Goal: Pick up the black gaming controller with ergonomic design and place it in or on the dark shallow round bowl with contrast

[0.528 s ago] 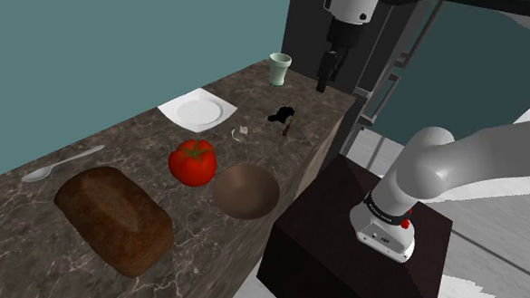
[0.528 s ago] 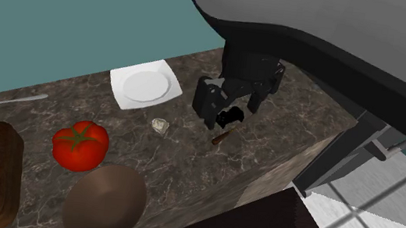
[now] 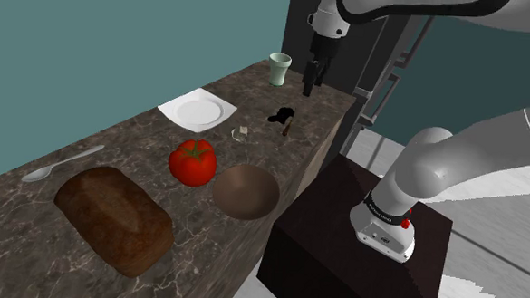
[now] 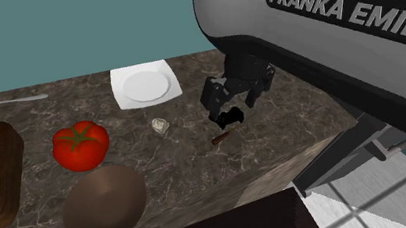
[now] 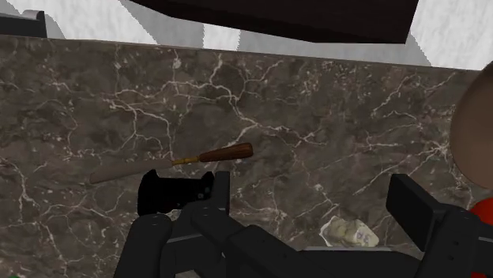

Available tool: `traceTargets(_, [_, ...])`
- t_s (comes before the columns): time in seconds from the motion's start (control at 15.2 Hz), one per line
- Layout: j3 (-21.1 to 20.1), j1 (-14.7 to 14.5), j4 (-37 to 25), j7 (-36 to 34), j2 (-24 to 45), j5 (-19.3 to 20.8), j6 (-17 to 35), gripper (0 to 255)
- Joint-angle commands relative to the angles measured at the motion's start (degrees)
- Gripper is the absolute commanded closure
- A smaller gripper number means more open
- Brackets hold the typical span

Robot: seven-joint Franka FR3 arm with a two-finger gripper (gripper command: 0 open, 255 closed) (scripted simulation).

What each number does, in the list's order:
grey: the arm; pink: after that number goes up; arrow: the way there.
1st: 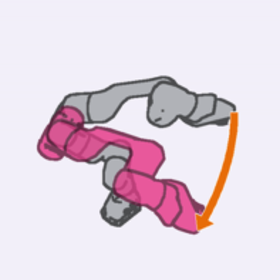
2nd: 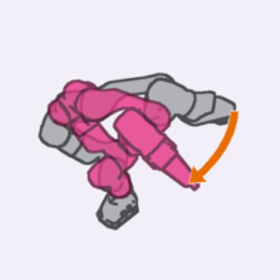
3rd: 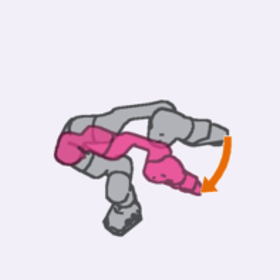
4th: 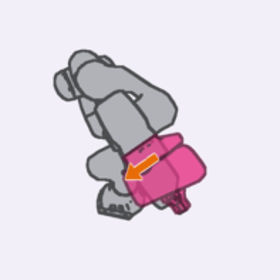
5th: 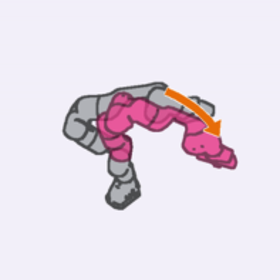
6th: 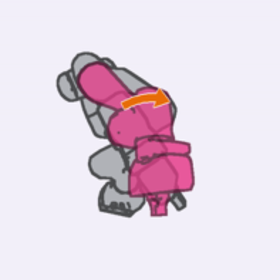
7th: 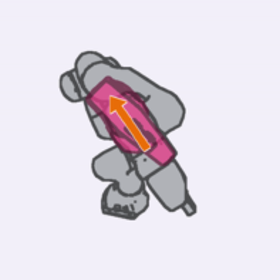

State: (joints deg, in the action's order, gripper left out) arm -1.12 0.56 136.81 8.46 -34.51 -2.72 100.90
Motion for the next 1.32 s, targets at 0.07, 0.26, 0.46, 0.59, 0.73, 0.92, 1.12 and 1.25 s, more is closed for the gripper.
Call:
traceTargets(0.07, [1.4, 0.8, -0.5, 1.9, 5.1, 0.9, 4.3, 0])
traceTargets(0.26, [2.8, 1.6, -1.5, 3.8, 10.7, 1.6, 8.4, 0])
traceTargets(0.46, [4.1, 2.3, -3.3, 5.6, 16.6, 2.0, 12.2, 0])
traceTargets(0.59, [4.9, 2.7, -4.8, 6.8, 20.7, 2.1, 14.5, 0])
traceTargets(0.73, [5.6, 3.1, -6.7, 8.0, 24.9, 2.1, 16.6, 0])
traceTargets(0.92, [6.6, 3.7, -9.9, 9.9, 31.2, 1.8, 19.3, 0])
traceTargets(1.12, [7.4, 4.5, -13.9, 11.7, 37.7, 1.3, 21.4, 0])
traceTargets(1.25, [7.8, 5.0, -16.9, 12.9, 42.0, 0.8, 22.5, 0])
